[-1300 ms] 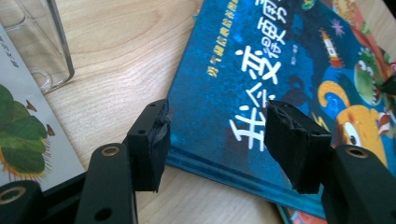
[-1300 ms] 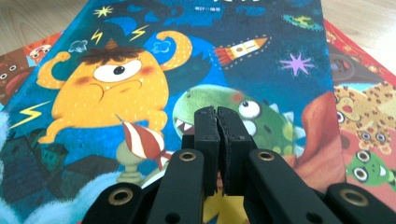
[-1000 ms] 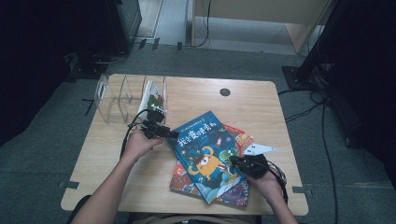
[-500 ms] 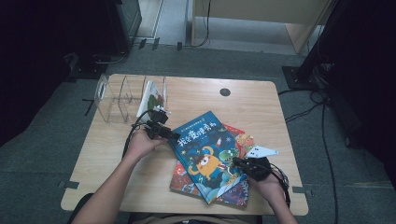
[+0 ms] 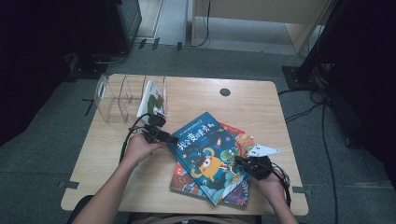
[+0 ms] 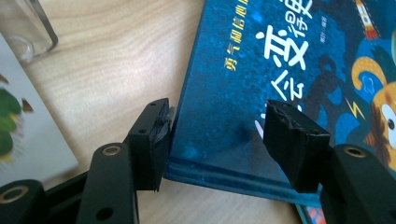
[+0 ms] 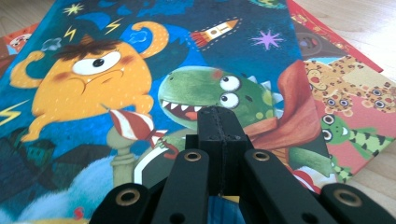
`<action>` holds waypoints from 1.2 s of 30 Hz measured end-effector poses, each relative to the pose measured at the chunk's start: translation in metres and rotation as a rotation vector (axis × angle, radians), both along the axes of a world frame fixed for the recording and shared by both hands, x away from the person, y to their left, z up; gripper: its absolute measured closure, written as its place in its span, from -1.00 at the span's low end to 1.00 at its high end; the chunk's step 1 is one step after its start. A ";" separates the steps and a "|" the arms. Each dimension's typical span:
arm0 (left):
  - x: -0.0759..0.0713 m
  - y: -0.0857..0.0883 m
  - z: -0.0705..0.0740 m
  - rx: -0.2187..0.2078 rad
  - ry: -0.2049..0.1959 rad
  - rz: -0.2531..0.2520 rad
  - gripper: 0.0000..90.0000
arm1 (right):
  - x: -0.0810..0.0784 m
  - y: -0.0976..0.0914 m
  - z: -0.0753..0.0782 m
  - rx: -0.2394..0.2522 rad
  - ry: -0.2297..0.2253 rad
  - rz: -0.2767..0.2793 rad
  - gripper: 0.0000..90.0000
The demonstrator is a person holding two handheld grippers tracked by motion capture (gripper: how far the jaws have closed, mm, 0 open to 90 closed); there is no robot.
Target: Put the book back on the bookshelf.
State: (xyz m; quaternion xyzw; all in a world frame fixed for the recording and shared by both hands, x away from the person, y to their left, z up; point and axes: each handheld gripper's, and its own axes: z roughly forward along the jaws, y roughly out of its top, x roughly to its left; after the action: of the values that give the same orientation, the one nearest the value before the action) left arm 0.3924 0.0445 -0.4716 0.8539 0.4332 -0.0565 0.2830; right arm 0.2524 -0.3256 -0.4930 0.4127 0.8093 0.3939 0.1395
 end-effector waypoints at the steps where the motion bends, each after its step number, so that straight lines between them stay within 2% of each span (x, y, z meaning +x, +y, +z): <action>1: -0.001 0.000 0.000 -0.001 0.002 -0.001 -0.06 | 0.001 -0.001 0.000 0.003 0.000 -0.004 1.00; 7: -0.006 0.005 0.000 -0.022 0.002 0.014 -0.05 | 0.004 -0.003 0.000 0.022 0.013 -0.009 1.00; 10: -0.007 0.006 0.002 -0.020 -0.009 0.010 -0.05 | 0.005 -0.005 0.001 0.004 0.002 0.000 1.00; 13: -0.007 0.006 0.004 -0.028 -0.015 0.010 -0.06 | 0.004 -0.010 0.001 0.017 0.012 -0.022 1.00; 24: -0.003 0.005 0.004 -0.045 -0.010 -0.010 -0.06 | -0.013 -0.033 0.000 0.028 0.011 -0.108 1.00; 31: -0.003 0.005 0.004 -0.046 -0.008 -0.012 -0.07 | -0.023 -0.040 -0.001 0.032 0.008 -0.135 1.00; 36: -0.001 0.005 0.004 -0.049 0.010 0.000 -0.08 | -0.028 -0.045 -0.001 0.039 0.014 -0.154 1.00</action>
State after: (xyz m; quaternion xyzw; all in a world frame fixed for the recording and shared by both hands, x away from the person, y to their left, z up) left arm 0.3918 0.0493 -0.4678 0.8464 0.4332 -0.0714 0.3016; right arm 0.2240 -0.3705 -0.4944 0.4793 0.7683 0.3946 0.1557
